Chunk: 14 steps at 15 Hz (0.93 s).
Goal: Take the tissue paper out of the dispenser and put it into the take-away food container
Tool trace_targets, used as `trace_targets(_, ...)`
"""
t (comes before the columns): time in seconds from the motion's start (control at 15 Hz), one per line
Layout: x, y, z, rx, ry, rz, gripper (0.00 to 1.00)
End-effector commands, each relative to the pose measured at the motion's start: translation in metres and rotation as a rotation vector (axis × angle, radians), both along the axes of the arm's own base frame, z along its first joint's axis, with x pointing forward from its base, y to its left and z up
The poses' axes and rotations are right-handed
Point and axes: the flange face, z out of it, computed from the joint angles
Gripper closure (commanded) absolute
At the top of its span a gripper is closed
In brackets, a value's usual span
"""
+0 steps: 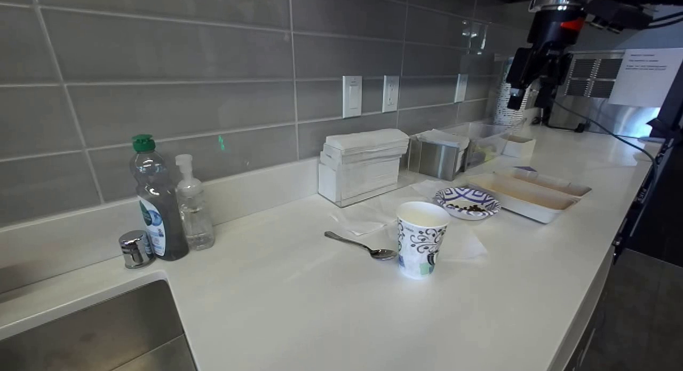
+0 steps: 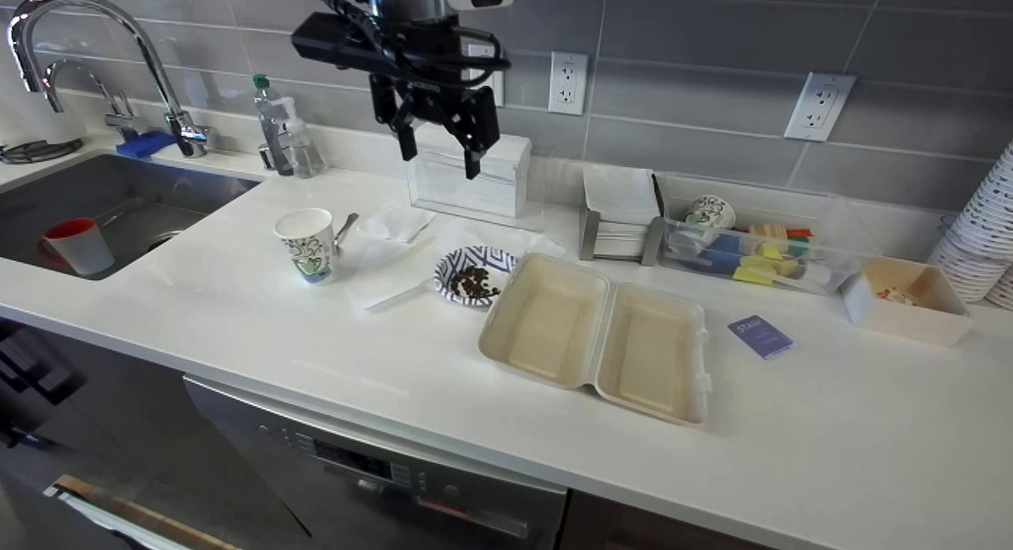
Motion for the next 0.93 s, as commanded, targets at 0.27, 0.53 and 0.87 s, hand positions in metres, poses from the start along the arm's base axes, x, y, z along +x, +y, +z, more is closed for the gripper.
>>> trace_targets(0.27,0.003,-0.001,-0.001,-0.004,-0.002,0.000,0.00)
trace_targets(0.53,0.022,-0.025,-0.013,0.052,-0.009,-0.046,0.00)
trace_targets(0.87,0.064,-0.075,-0.030,0.095,-0.066,-0.109,0.00)
